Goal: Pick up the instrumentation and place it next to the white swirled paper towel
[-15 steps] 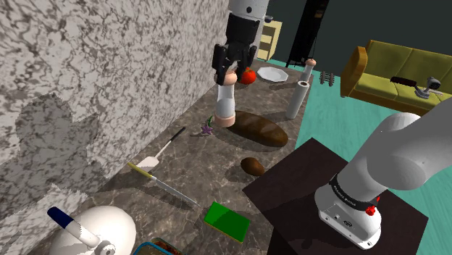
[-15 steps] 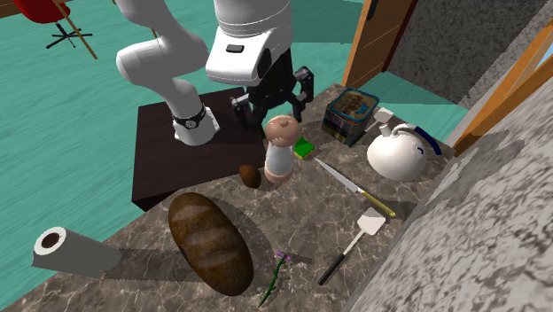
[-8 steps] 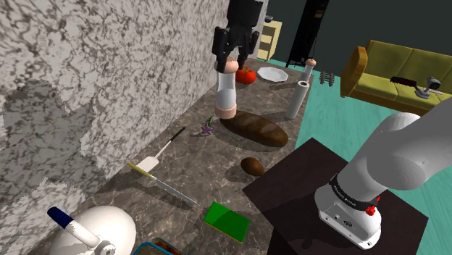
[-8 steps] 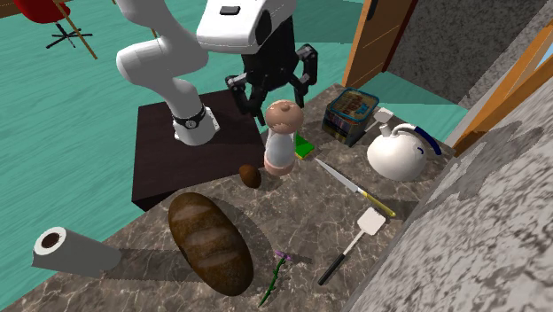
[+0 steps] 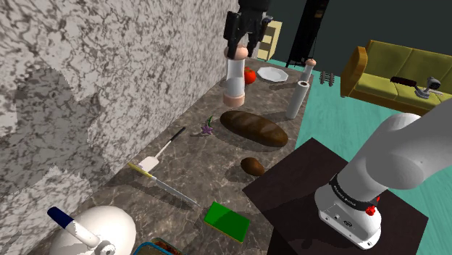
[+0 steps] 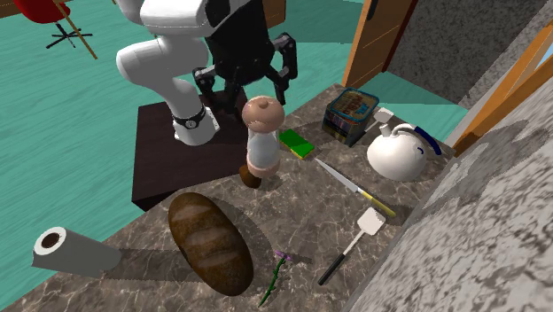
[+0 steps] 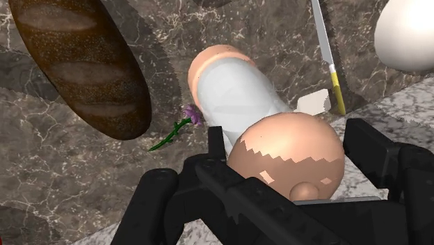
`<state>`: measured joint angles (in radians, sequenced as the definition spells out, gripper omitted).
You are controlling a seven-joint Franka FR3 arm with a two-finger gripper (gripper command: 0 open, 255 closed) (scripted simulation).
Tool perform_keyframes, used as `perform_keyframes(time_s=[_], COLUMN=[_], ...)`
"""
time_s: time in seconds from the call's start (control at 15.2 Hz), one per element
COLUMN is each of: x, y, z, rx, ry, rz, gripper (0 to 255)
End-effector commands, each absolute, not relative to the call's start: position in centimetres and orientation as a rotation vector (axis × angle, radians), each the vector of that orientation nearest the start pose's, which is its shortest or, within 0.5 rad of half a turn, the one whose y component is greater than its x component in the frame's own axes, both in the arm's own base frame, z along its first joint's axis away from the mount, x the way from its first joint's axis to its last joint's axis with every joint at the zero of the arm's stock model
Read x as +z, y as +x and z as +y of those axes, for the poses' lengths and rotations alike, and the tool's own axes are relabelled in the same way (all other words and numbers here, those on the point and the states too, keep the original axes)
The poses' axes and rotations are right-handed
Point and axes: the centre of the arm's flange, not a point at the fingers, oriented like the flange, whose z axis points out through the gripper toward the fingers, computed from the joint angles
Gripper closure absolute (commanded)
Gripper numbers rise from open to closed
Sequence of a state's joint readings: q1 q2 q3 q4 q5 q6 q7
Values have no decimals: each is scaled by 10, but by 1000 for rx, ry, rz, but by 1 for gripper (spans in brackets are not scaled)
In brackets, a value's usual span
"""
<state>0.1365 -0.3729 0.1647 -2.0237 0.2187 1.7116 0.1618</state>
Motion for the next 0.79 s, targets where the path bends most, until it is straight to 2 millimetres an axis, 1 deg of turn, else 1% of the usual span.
perform_keyframes(time_s=[0.0, 0.73], x=[605, 605], y=[424, 457], z=[138, -3], rx=[-29, -29], ry=[-2971, -2971], rz=[-159, -159], gripper=[255, 255])
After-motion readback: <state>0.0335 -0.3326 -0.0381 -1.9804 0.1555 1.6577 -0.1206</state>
